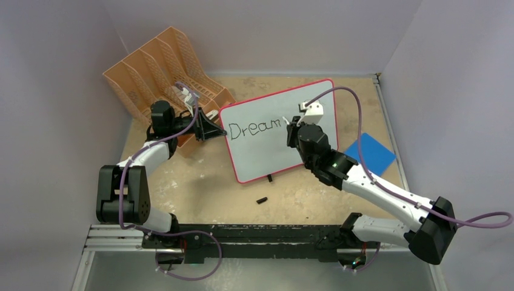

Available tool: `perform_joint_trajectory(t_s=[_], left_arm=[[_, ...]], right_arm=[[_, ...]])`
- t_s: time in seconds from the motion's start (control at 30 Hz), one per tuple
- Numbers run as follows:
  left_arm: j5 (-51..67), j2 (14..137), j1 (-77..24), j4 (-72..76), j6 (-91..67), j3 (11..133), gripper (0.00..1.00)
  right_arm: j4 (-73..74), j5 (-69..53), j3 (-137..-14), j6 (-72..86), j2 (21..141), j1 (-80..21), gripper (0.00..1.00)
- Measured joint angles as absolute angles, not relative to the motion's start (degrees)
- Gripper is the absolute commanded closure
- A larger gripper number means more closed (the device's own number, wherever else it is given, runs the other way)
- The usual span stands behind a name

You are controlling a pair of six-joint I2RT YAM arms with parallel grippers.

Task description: Write a sentence on the whiteboard

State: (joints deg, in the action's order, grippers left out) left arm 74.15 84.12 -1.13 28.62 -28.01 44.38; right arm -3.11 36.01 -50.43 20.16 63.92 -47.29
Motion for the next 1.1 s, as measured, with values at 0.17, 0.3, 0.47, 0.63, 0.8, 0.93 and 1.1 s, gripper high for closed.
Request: perform_joint_trajectory(t_s=[0.17, 0.3, 0.47, 0.63, 0.8, 0.93, 1.1], left_arm=[[74.2, 84.1, -1.2, 28.5, -27.9, 44.4, 1.0], [74.2, 84.1, -1.2, 28.4, -27.9, 44.4, 1.0], [74.2, 84.1, -1.2, 28.2, -27.9, 44.4, 1.0], [74.2, 84.1, -1.2, 28.2, -27.9, 44.4, 1.0], [74.2, 84.1, -1.2, 28.2, -27.9, 44.4, 1.0], [74.3, 84.1, -1.2, 28.2, -27.9, 44.4, 1.0], [74.2, 84.1, -1.2, 28.2, -27.9, 44.4, 1.0]], right_arm=[[-3.4, 34.8, -50.4, 19.8, 64.3, -47.2, 1.0], [-3.4, 34.2, -50.4, 19.9, 64.3, -47.2, 1.0], [-3.3, 33.4, -50.4, 19.9, 64.2, -47.2, 1.0], [-2.7, 33.5, -50.4, 20.1, 64.1, -47.2, 1.0], [-1.8, 33.5, -50.4, 20.5, 63.9, -47.2, 1.0], [-0.7, 33.8, -50.1, 20.9, 63.6, -47.2, 1.0], [1.0, 35.0, -50.1, 21.4, 63.6, -47.2, 1.0]])
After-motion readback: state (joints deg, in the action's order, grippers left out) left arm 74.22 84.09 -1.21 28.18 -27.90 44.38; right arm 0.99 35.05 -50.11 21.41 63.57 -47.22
